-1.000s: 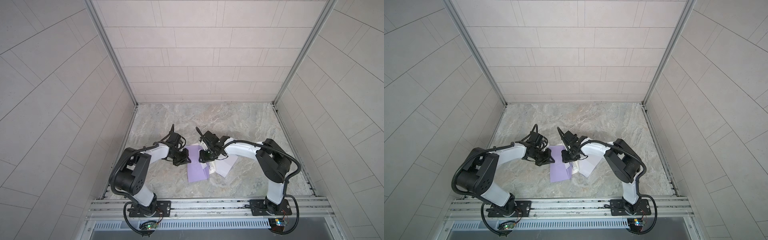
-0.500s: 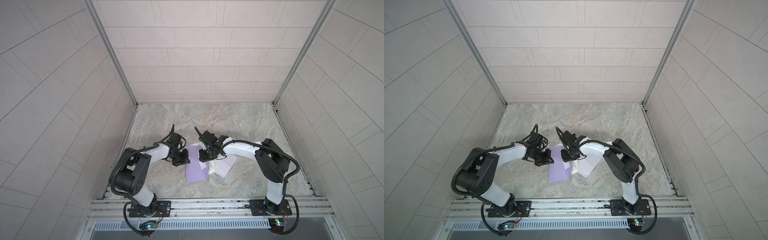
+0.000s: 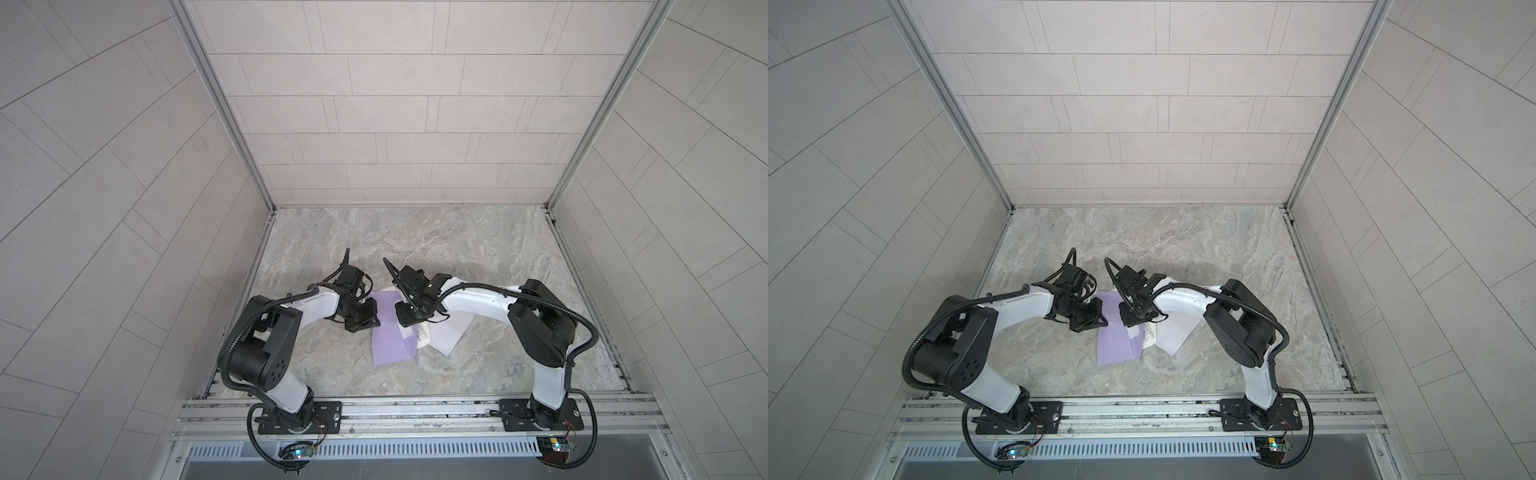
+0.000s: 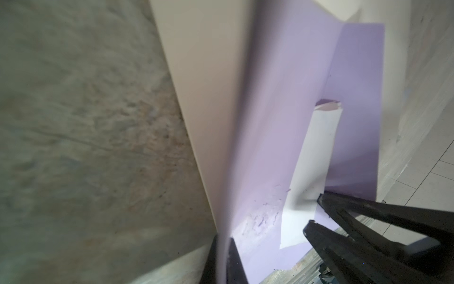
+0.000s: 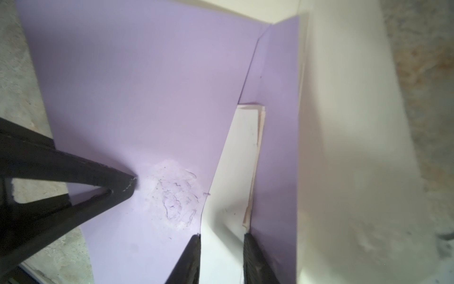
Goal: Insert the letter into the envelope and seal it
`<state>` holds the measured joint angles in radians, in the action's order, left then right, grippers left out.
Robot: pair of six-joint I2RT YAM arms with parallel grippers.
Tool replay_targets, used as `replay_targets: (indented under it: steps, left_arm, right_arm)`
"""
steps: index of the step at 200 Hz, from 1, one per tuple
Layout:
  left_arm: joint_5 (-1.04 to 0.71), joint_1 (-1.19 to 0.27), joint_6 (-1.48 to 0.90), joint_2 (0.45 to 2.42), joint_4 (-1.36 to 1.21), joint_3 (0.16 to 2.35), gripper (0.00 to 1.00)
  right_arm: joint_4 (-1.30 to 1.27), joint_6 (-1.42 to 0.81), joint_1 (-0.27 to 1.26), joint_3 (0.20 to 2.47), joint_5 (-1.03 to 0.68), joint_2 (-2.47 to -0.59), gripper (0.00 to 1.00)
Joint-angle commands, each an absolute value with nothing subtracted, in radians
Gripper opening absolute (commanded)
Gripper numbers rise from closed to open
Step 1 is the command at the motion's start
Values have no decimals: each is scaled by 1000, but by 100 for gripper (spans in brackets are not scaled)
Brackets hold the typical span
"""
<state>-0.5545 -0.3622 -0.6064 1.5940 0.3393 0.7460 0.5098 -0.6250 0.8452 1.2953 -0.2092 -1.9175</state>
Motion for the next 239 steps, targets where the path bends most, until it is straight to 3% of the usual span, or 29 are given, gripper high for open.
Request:
replay_targets:
  steps: [1,112,155,171,191,239]
  left_arm:
    - [-471,-359,-612,1573,390,752,0]
    - [-412,-332,-621,1524,422,704,0]
    - [-419,-332,-621,1572,414,713,0]
    - [-417,-331,-624,1596,416,720,9]
    - [-416,-330,-633,1621,408,726,29]
    - [-426,-316,-704,1642,306,698,52]
  right_arm:
    - [662,-615,854,1305,-69,-1962,33]
    - [671,-604,863,1374,-148,-2044,36]
    - [625,-579,861,1374,-258,-2054,34]
    - [608,-564,861,1377,-307,-2049,33]
    - [601,-549,861,1388,-355,-2048,32]
    - [611,-550,850,1417,-387,-2082,31]
